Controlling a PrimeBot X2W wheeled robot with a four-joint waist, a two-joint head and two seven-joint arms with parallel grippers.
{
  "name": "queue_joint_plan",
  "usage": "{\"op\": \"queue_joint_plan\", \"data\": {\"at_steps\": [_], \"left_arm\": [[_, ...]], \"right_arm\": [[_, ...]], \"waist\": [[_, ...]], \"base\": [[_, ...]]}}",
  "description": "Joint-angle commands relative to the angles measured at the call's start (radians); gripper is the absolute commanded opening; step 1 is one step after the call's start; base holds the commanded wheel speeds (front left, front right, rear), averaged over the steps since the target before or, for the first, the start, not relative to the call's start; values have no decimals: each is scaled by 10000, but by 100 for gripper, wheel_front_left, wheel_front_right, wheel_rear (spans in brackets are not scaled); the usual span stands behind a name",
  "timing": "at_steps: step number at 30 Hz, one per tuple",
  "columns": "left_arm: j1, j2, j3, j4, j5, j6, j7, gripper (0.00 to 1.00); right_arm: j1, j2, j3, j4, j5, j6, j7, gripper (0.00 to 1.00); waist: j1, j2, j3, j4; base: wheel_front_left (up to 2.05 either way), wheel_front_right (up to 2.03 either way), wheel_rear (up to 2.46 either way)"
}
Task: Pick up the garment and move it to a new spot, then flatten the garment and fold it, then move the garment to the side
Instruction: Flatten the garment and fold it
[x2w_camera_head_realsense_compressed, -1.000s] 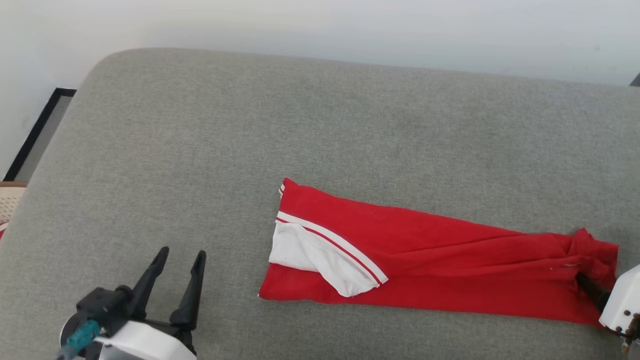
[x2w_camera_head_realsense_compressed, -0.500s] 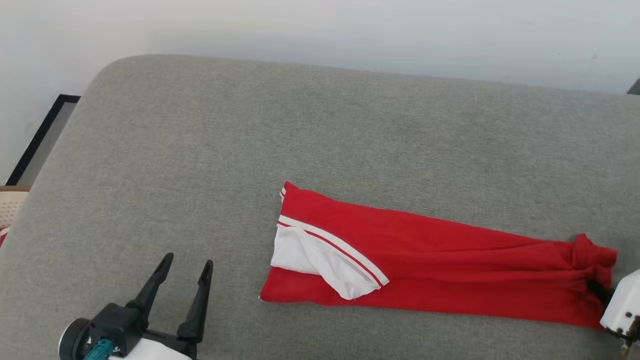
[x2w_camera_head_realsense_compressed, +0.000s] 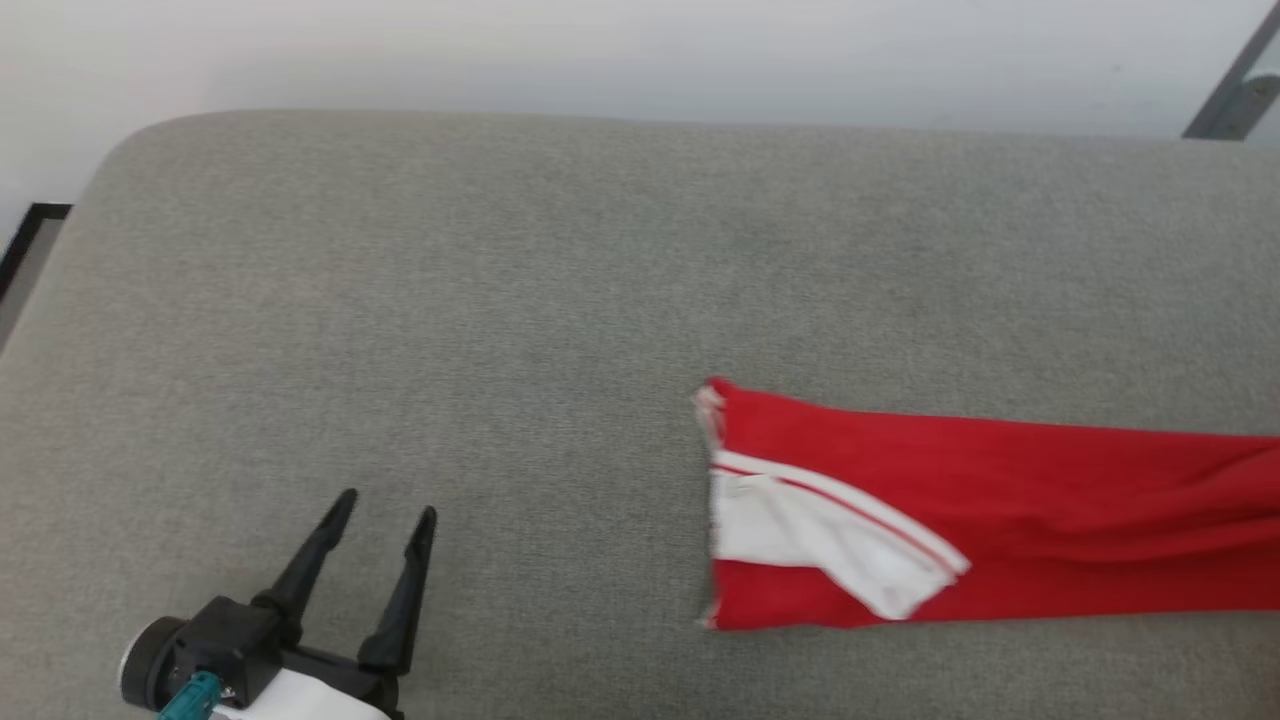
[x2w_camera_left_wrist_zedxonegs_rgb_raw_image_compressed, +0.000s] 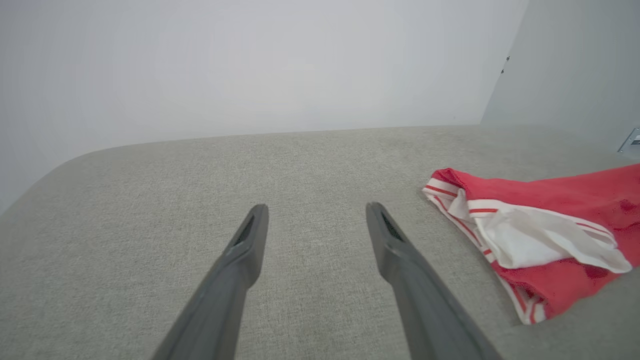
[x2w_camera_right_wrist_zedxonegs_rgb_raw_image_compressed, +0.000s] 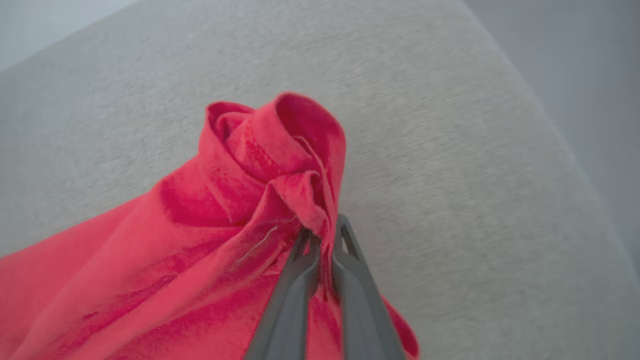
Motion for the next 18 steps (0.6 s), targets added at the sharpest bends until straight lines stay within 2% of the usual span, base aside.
{"op": "queue_joint_plan", "data": {"at_steps": [1, 5, 9, 13, 18], "left_arm": [[-135, 29, 67, -35, -72, 20, -19, 100], [-202, 137, 51, -39, -142, 20, -20, 100], [-194, 79, 250, -33, -131, 20, -20, 100], [-121, 28, 300, 13, -63, 20, -20, 100], [-25, -84, 446, 71, -12, 20, -19, 100]], "right_arm": [[-113, -181, -292, -51, -83, -19, 65, 0], [-131, -532, -906, -156, -326, -15, 221, 0], [3, -335, -699, -672, -202, -13, 581, 0], [425, -60, 207, -1842, 258, -13, 1104, 0], [1129, 214, 1978, -3924, 829, -12, 1868, 0]], "waist": [[0, 0, 94, -119], [0, 0, 155, -216], [0, 0, 124, -264], [0, 0, 66, -228], [0, 0, -2, -171]], "base": [[0, 0, 0], [0, 0, 0], [0, 0, 0], [0, 0, 0], [0, 0, 0]]}}
